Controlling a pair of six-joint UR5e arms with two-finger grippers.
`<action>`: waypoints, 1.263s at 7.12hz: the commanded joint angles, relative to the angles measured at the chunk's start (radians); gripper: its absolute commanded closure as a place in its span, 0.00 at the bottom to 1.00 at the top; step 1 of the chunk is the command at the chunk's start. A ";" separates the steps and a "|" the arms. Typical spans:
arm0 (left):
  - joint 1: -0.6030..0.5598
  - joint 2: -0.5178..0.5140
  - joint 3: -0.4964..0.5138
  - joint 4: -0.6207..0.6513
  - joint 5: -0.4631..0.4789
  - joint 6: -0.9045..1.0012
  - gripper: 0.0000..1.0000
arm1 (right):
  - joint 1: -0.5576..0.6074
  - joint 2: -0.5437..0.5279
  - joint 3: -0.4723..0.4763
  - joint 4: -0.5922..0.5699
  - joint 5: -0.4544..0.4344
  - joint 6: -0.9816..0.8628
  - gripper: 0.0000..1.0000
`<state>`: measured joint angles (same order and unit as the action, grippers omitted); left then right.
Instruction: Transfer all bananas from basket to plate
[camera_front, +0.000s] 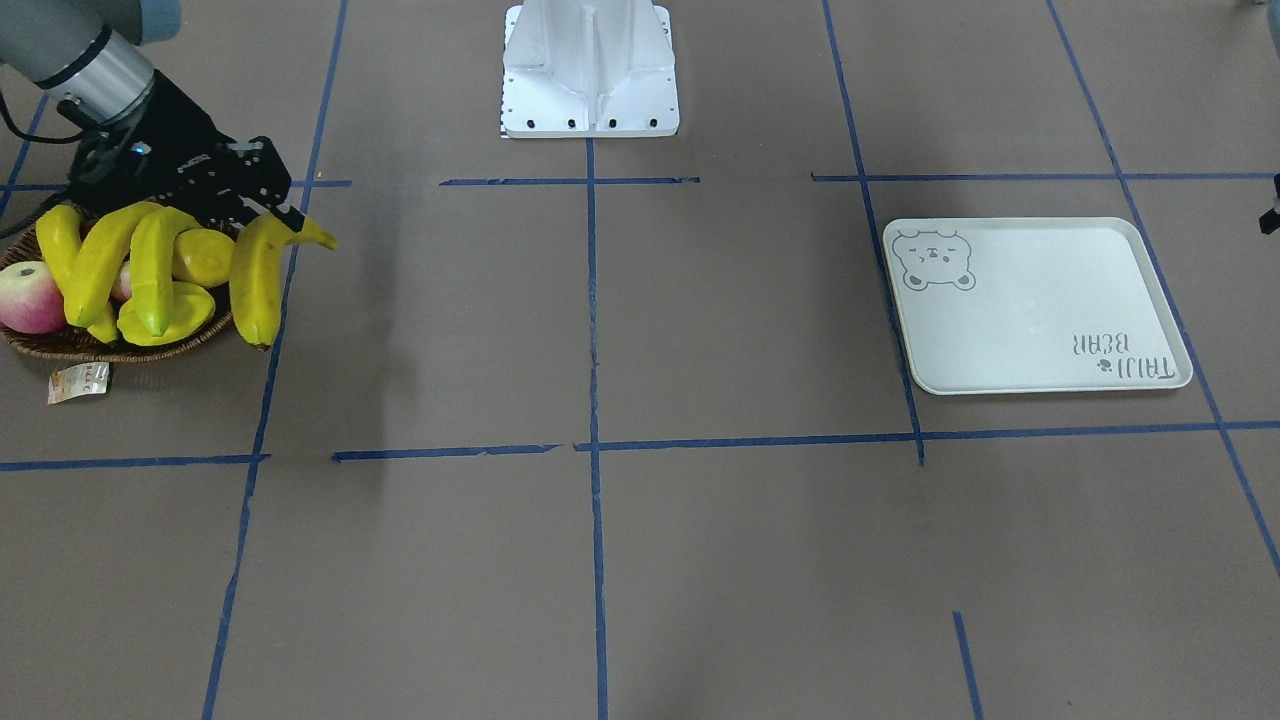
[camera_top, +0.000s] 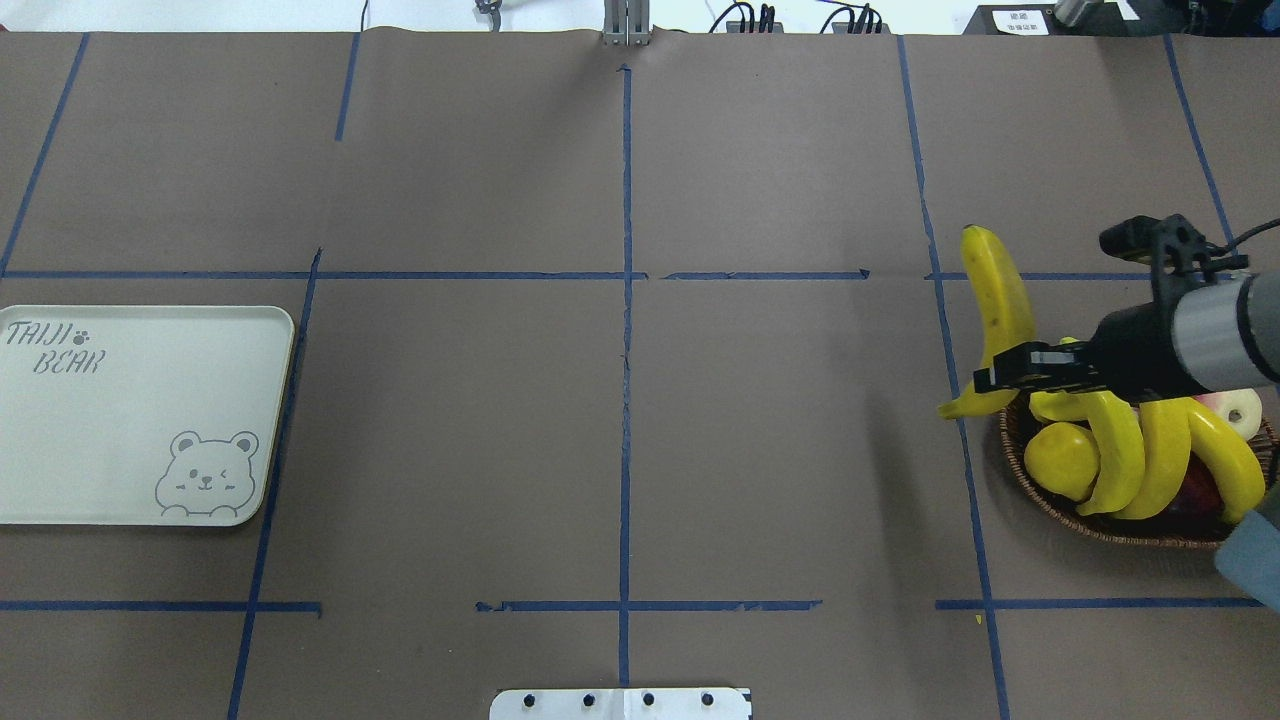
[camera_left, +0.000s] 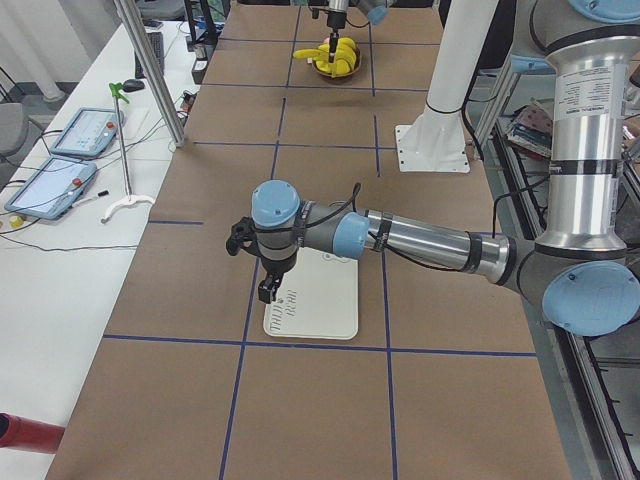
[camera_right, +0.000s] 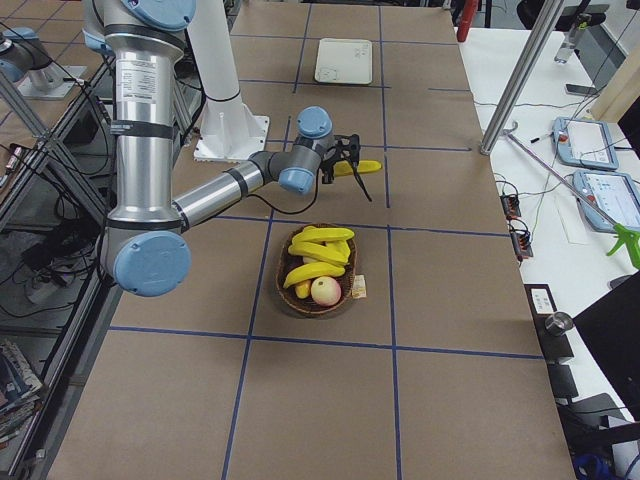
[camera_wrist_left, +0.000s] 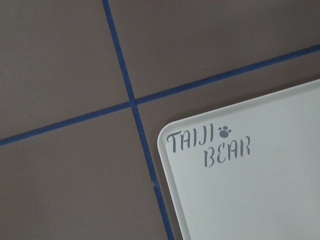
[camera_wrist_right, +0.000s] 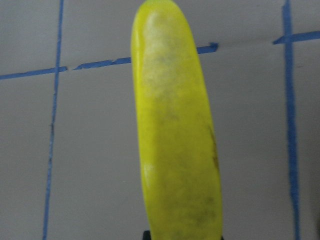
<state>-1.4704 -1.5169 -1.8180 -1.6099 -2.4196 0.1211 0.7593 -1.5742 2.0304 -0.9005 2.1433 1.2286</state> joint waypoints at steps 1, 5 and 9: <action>0.075 -0.020 -0.018 -0.024 -0.070 -0.058 0.00 | -0.070 0.144 -0.038 -0.001 -0.008 0.076 0.92; 0.321 -0.179 -0.015 -0.210 -0.073 -0.621 0.00 | -0.230 0.322 -0.096 0.002 -0.161 0.174 0.89; 0.509 -0.415 0.025 -0.384 -0.061 -1.140 0.01 | -0.321 0.454 -0.165 0.012 -0.287 0.235 0.89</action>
<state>-0.9928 -1.8519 -1.8024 -1.9790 -2.4814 -0.8969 0.4516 -1.1626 1.8963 -0.8903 1.8705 1.4514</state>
